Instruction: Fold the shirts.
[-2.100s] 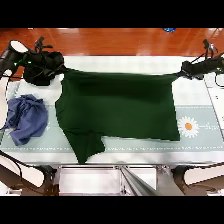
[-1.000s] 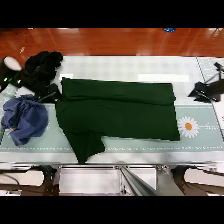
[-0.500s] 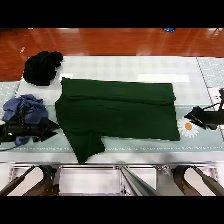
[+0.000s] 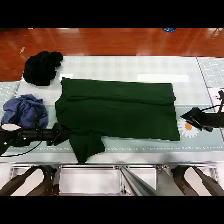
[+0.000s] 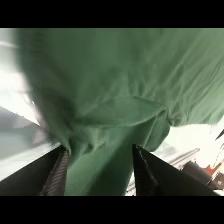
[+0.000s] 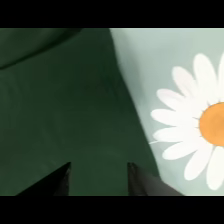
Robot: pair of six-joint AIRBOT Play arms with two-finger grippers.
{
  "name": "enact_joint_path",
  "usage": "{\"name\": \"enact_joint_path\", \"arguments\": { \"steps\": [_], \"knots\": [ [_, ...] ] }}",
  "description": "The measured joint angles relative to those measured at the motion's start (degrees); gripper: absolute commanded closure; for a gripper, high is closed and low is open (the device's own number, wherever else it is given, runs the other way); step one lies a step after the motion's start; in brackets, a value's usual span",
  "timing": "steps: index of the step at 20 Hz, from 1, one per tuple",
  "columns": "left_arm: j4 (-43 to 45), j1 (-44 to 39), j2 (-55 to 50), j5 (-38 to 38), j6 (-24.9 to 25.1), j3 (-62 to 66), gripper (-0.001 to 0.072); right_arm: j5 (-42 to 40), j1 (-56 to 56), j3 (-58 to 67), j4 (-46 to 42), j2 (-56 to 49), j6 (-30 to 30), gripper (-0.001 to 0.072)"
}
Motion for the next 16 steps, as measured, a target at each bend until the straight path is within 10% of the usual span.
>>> {"name": "enact_joint_path", "arguments": {
  "steps": [1,16],
  "knots": [
    [0.4,-1.6,-0.3,1.2,-0.2,-0.1,0.0669,0.3,-1.6,0.0,-0.1,0.0,0.3,0.0306],
    [-1.8,-5.9,-0.8,6.6,-0.6,0.3,0.0686,6.3,-12.7,-10.1,-4.2,-3.8,2.1,0.0305]
  ]
}}
